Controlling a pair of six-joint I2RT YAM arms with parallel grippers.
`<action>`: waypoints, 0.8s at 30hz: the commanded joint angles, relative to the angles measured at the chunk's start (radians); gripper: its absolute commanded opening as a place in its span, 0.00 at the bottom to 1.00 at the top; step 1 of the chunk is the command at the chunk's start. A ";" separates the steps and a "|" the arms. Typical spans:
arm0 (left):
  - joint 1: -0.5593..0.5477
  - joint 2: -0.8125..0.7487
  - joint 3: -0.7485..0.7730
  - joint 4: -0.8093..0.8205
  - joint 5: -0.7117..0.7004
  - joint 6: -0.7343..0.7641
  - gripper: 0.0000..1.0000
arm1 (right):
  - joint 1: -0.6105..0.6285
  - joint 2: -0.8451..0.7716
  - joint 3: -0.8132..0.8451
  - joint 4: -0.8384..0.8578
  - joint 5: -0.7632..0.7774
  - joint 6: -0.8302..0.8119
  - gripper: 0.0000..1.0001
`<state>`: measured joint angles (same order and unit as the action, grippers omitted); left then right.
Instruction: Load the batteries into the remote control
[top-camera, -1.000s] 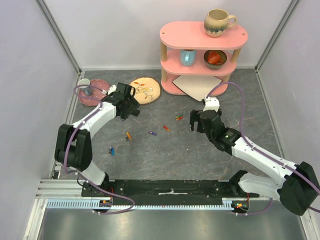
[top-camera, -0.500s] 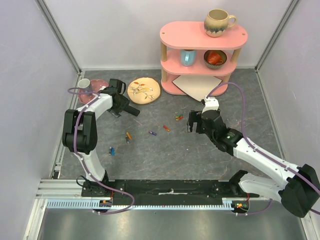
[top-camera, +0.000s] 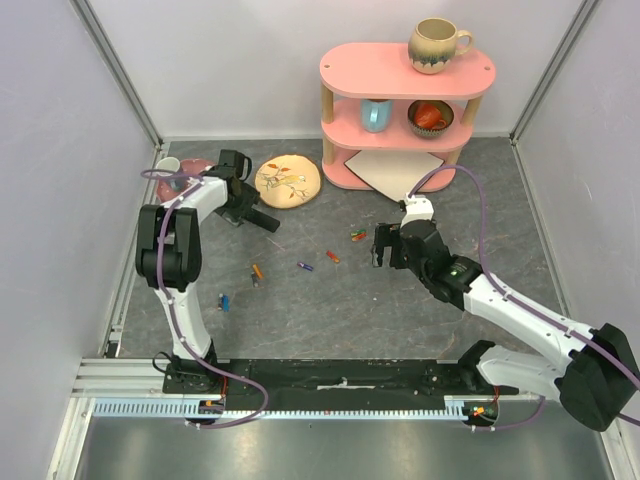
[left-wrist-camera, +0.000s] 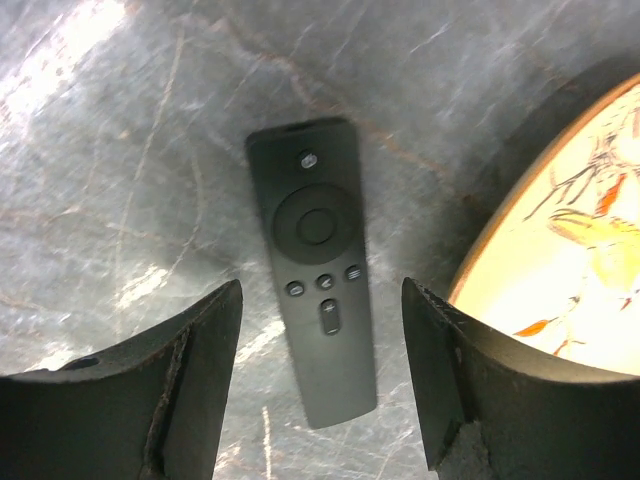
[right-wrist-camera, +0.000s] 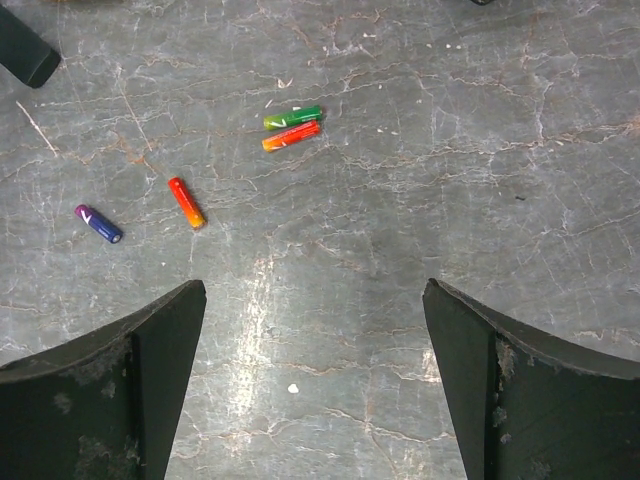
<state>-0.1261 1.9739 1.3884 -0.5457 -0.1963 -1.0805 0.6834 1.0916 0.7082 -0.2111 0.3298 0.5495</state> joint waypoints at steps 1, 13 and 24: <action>0.003 0.045 0.101 -0.034 -0.009 -0.047 0.71 | -0.001 0.010 0.045 0.015 -0.024 -0.002 0.98; 0.002 0.105 0.133 -0.123 -0.029 -0.061 0.70 | -0.001 -0.004 0.050 0.015 -0.031 0.003 0.98; 0.002 0.174 0.184 -0.203 -0.034 -0.039 0.63 | 0.001 -0.012 0.050 0.004 -0.029 0.003 0.98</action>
<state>-0.1257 2.0853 1.5398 -0.6693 -0.2073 -1.0966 0.6834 1.1004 0.7101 -0.2111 0.3099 0.5499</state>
